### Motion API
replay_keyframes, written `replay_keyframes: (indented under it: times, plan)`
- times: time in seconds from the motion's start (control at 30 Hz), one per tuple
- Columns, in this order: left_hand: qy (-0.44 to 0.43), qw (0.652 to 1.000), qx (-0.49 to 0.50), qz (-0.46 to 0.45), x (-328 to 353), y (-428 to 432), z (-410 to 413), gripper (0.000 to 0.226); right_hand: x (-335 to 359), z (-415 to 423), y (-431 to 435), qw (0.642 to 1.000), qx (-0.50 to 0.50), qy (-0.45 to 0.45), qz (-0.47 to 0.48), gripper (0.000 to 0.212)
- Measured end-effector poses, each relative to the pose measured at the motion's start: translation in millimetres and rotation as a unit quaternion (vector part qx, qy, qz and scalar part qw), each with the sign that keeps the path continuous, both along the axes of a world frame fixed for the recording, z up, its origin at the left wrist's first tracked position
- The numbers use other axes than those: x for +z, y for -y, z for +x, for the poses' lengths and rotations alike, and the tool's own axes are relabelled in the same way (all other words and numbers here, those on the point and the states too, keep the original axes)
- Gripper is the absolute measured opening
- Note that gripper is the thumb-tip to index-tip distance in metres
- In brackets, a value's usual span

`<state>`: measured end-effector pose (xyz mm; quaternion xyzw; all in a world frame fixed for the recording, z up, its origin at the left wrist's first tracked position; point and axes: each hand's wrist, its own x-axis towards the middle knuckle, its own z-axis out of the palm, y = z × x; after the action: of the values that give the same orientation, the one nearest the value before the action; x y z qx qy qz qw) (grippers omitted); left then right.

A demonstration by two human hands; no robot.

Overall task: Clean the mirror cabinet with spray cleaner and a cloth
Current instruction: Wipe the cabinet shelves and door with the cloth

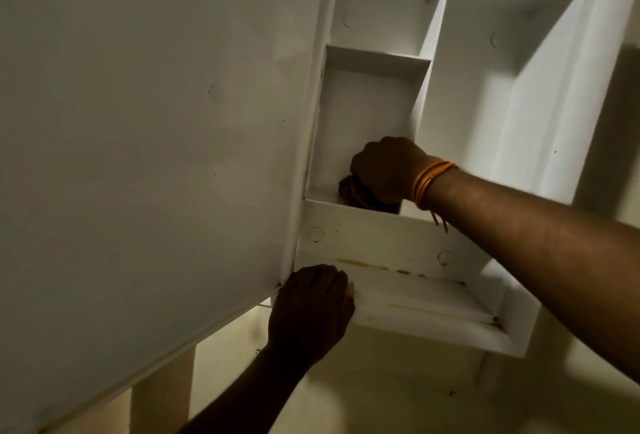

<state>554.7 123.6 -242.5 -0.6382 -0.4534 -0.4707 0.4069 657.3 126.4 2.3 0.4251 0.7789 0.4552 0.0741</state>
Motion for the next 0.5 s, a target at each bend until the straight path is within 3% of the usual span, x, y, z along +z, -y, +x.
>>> replay_keyframes:
  times: [0.17,0.27,0.33,0.4,0.5]
  plan:
    - [0.001,1.0,0.006,0.01,0,2,-1,0.026,36,-20,16,0.984,-0.075,0.048,-0.154,0.013]
    - [0.0,1.0,0.009,0.013,0,0,1,0.026,60,-20,30,0.98,-0.08,0.024,-0.181,0.024]
    - [0.002,1.0,0.007,0.01,-1,-1,1,0.025,70,-17,30,0.989,-0.042,-0.023,-0.138,0.028]
    - [0.005,1.0,0.003,0.008,0,-2,2,0.026,66,-13,30,0.998,0.01,-0.051,-0.021,0.023]
    - [0.007,1.0,-0.001,0.006,0,0,1,0.026,34,-3,20,0.993,0.057,-0.009,0.102,0.023]
